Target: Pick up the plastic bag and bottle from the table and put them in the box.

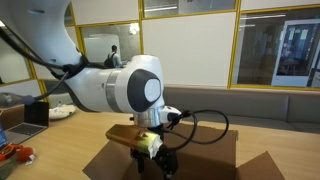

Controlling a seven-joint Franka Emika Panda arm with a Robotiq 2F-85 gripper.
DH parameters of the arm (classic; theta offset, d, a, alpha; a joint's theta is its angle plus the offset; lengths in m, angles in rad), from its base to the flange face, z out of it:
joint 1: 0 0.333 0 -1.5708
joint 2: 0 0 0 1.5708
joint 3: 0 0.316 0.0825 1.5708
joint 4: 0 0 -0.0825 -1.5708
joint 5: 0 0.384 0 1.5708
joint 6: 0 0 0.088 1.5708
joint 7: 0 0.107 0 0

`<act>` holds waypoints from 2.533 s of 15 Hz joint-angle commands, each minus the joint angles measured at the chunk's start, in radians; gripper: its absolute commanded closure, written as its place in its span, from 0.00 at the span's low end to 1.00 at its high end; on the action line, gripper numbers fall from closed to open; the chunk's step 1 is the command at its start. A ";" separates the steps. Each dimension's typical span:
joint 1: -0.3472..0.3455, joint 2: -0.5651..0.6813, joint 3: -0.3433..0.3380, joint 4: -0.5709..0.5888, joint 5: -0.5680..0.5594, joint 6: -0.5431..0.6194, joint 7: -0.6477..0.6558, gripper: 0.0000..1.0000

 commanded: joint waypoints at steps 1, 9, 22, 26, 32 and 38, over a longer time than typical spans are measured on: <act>0.012 -0.084 0.026 0.077 -0.076 -0.052 0.017 0.00; 0.065 -0.020 0.103 0.338 -0.059 -0.045 -0.041 0.00; 0.133 0.451 0.129 0.726 0.023 0.094 -0.134 0.00; 0.125 0.604 0.137 0.892 0.100 0.080 -0.162 0.00; 0.106 0.844 0.152 1.177 0.179 -0.003 -0.217 0.00; 0.092 1.030 0.149 1.418 0.196 -0.108 -0.243 0.00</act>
